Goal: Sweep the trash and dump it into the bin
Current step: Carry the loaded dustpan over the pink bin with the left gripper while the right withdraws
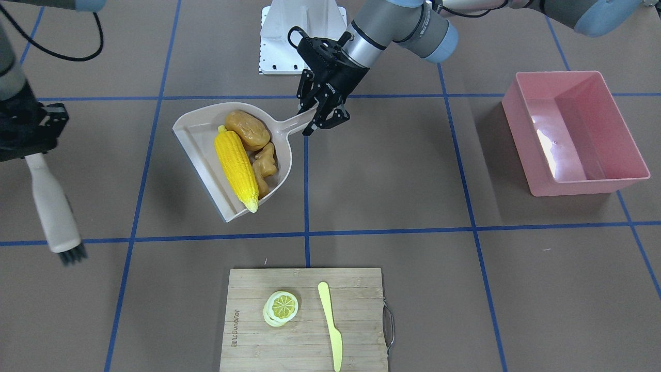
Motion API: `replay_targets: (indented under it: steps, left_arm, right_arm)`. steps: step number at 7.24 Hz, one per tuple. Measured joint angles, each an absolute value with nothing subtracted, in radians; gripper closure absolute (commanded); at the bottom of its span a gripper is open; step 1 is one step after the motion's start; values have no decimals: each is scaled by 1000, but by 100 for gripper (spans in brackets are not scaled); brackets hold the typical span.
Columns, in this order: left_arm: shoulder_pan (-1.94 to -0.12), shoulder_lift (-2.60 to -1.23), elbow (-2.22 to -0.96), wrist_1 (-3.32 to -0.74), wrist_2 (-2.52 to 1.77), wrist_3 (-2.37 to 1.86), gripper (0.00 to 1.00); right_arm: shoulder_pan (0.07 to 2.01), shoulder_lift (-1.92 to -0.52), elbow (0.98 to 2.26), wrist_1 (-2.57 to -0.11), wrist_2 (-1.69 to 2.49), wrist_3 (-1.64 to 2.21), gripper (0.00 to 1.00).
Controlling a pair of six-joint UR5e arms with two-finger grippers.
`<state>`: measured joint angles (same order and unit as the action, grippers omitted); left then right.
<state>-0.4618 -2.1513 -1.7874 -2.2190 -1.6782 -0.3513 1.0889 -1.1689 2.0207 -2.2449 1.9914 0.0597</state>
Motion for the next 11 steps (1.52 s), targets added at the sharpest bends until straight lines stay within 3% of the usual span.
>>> replay_targets:
  steps: [3, 5, 8, 11]
  left_arm:
    - [-507, -1981, -1922, -2309, -1676, -347, 100]
    - [-553, -1798, -2055, -2347, -1716, -326, 100]
    - [-597, -1575, -2095, -2544, -1718, -306, 100]
    - [-660, -1261, -2092, -2842, -1718, -327, 100]
  right_arm:
    - [1151, -1372, 2000, -2232, 2241, 167, 100]
    - [1153, -1413, 1885, -2114, 2370, 271, 100]
    - [1152, -1445, 1694, -1807, 2401, 321, 100]
    - [1134, -1462, 1674, -1763, 2405, 354, 100]
